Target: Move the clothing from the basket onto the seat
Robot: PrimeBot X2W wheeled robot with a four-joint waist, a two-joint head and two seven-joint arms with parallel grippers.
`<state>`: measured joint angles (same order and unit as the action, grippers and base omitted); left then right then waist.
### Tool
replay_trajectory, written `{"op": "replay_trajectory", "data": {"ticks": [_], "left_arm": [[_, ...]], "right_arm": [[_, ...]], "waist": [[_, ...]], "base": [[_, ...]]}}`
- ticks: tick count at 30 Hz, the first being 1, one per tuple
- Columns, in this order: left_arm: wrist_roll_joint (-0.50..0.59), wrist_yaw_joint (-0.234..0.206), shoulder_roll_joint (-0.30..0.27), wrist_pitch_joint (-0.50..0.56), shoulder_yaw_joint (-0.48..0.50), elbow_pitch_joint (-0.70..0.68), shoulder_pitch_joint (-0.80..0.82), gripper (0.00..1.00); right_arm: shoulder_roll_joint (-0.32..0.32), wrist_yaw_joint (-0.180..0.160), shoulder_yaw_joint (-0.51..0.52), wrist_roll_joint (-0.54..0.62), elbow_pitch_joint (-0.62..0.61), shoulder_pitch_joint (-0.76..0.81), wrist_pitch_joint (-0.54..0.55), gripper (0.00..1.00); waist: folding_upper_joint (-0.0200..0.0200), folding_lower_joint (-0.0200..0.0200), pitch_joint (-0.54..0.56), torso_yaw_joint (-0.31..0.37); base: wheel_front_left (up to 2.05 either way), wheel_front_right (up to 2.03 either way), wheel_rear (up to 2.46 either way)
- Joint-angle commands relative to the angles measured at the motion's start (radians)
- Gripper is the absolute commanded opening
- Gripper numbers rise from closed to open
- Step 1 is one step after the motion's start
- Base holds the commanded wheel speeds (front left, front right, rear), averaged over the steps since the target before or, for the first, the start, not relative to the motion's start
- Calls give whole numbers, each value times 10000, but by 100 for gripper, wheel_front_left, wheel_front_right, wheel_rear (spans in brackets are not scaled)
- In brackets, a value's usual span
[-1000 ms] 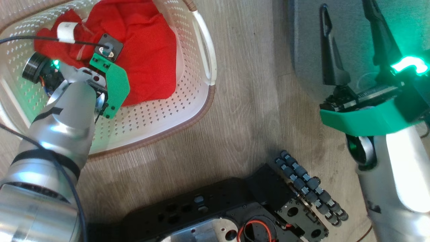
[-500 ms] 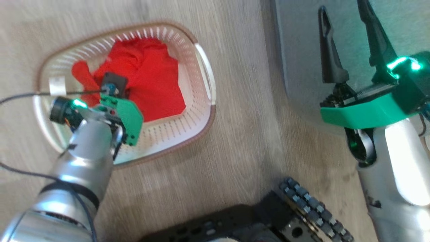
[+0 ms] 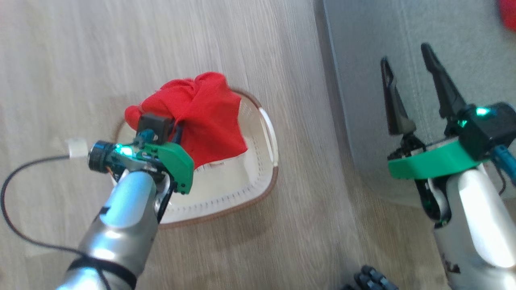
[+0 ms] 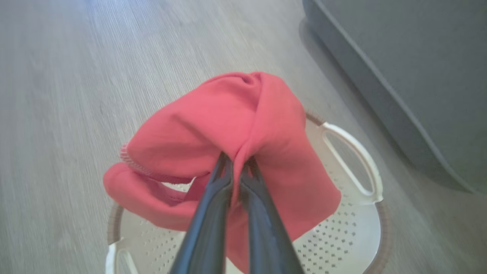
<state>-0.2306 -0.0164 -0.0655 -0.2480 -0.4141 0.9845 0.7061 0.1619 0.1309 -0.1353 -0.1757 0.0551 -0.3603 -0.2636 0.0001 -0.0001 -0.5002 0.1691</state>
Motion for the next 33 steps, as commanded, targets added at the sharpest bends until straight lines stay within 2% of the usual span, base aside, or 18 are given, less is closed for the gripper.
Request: {"op": "replay_trajectory", "data": {"ticks": [1,12,17,25,33], "left_arm": [[-35,-86,-222,-135,351,-429,-219,0],[357,-175,-116,-136,1820,-4258,-2478,0],[522,-18,42,-137,2352,-5707,-3346,0],[624,91,143,-137,2865,-7583,-4171,0],[106,-130,150,-137,2925,-9289,-4511,0]], "right_arm": [[129,-2,-136,-35,-244,267,18,100],[274,-2,-438,-24,-49,1032,18,100],[261,-2,-494,-28,-43,1369,18,100],[262,-2,-529,-43,-4,1918,18,100],[210,-2,-690,-16,-37,2252,18,100]], "waist": [[-1,1,773,-325],[-1,1,2433,-587],[-1,1,2976,-750],[-1,1,3745,-1081],[-1,1,4087,-1300]], "base": [[0,0,0],[0,0,0],[0,0,0],[0,0,0],[0,0,0]]}}
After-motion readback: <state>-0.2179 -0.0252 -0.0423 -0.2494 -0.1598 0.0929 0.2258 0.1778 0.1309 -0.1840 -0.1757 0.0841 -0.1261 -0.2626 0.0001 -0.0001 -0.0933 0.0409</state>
